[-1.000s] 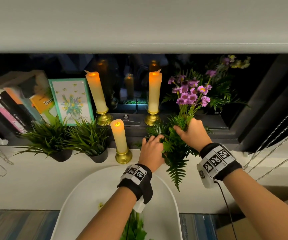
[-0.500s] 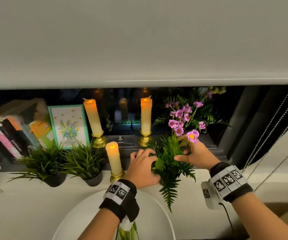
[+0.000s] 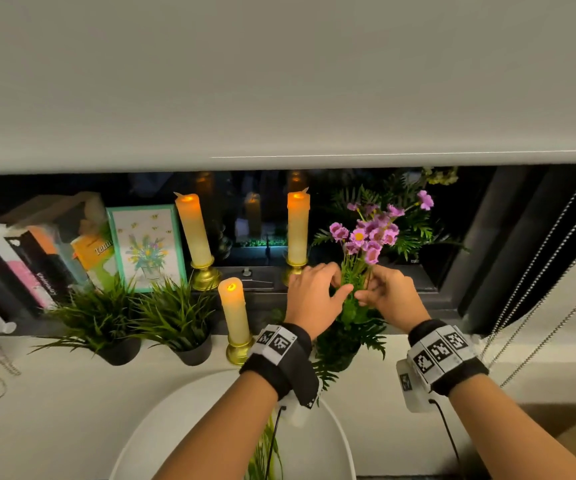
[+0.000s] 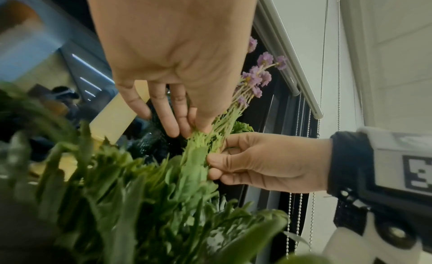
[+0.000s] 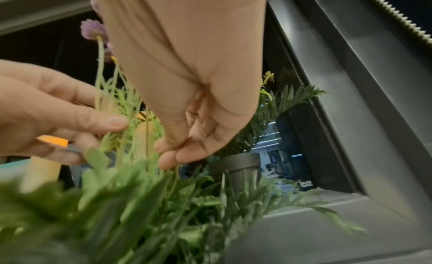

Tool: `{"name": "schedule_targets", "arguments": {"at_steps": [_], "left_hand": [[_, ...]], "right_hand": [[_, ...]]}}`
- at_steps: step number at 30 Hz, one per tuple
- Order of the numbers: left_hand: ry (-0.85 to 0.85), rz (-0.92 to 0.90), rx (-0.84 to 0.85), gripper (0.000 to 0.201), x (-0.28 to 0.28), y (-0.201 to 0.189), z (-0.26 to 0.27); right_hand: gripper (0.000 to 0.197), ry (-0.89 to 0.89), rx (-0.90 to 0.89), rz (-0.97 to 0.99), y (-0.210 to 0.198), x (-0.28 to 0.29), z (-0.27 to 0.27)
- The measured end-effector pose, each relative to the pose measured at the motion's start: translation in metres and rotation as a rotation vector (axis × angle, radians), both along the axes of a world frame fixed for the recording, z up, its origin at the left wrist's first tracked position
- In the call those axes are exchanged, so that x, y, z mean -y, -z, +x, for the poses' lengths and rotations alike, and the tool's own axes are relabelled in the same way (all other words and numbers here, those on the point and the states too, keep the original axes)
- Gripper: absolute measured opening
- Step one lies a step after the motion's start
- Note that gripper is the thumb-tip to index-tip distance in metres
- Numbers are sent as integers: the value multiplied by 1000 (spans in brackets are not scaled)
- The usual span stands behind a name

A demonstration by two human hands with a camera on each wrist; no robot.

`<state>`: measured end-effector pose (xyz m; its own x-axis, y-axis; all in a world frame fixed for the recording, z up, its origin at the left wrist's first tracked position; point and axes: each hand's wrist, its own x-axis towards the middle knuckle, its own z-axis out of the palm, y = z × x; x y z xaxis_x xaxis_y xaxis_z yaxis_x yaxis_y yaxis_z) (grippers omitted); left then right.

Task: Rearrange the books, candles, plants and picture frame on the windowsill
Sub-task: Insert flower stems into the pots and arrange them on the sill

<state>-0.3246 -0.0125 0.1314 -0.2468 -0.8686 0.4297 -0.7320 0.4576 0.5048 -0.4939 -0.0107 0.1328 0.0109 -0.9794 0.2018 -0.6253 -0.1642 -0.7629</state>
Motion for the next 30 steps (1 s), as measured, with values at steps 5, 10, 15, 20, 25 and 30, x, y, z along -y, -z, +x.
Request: {"name": "schedule_targets", "arguments": {"at_steps": [5,10,15,20,25,30], "left_hand": [[-65,71,-165,20,-2,13,2],[-218,136,-169,26,-2,25,11],[-59,45,-88,38,-6,38,12],[3,80,53,64,-10,46,15],[-10,148,153,60,-15,54,23],[-46,148,147,43,-16,56,21]], "right_hand": [[16,105,-18,-32,3,1,-4],[18,137,-43,-83,7,4,-6],[15,103,-173,-59,15,6,-6],[14,86,-157,15,19,-4,-13],[23,76,-229,56,26,-8,-16],[22,76,-267,14,24,-10,-8]]}}
